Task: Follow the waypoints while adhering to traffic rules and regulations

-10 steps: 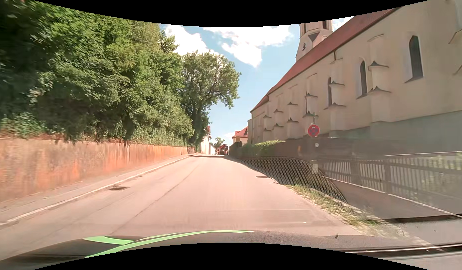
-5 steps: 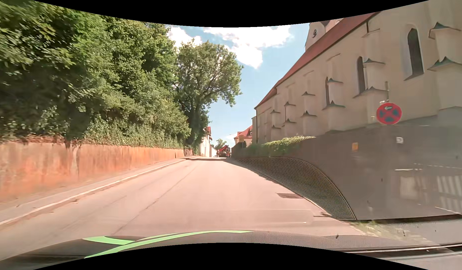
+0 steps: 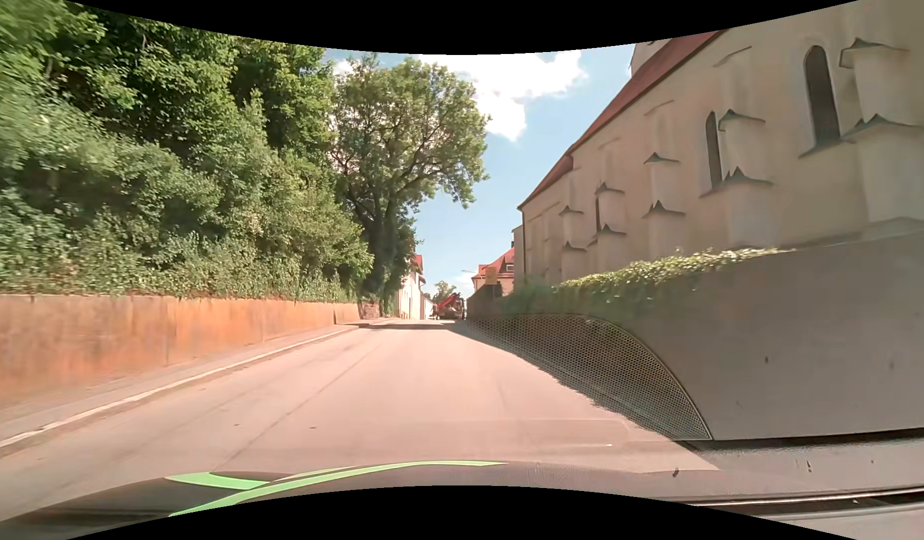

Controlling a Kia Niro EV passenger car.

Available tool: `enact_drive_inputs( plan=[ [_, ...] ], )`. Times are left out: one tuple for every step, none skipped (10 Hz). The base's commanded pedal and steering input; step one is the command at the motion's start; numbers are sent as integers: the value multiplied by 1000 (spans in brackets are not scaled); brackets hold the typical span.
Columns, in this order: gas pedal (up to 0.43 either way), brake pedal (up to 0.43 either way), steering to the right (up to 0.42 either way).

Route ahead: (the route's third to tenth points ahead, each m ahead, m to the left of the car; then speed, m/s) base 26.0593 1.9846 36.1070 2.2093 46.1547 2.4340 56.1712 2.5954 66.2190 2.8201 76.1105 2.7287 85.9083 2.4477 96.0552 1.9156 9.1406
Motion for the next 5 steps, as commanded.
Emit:
enact_drive_inputs(
  plan=[
    [0,0,-10],
    [0,0,-14],
    [0,6,-17],
    [0,6,-17],
    [0,12,-16]
  ],
)
